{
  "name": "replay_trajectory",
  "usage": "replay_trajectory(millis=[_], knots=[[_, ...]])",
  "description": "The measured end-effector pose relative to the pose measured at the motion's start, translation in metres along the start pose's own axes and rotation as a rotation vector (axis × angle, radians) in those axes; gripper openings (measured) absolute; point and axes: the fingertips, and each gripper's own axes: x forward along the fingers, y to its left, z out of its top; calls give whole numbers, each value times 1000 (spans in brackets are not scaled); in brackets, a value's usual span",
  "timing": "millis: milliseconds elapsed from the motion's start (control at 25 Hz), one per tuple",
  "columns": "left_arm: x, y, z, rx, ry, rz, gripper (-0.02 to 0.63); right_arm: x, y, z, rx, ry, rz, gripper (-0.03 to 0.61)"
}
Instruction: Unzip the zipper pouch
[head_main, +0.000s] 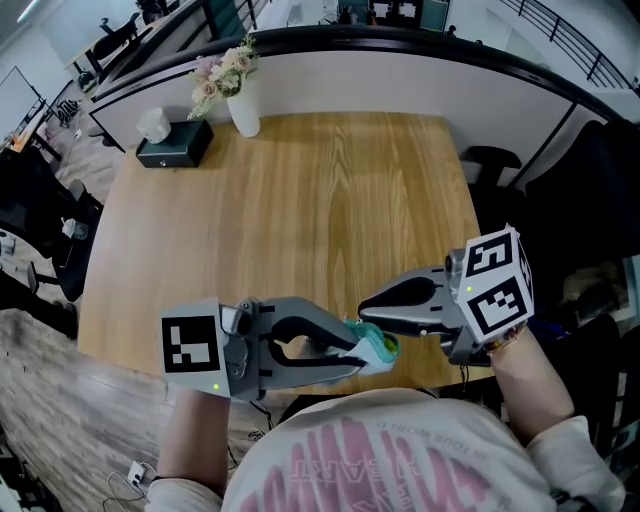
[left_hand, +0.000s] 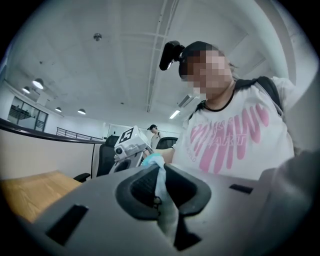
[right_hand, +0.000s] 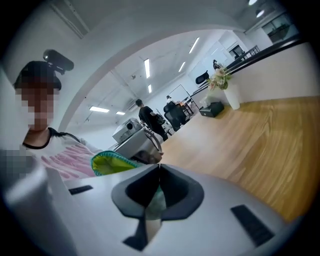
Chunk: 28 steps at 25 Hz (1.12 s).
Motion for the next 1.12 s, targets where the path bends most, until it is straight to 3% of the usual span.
replay_trajectory(millis=[160,440,1120], knots=[[-7,-3,0,-4,4,5,37,-5,-6,8,-15,-35,-28,3],[-21,-3,-3,-42,-17,23,37,-15,-33,10,-25,-52,-163,3],[-29,-6,-5,-47,-29,-12,38,-20,-50,10,-9,-64,-236,3]])
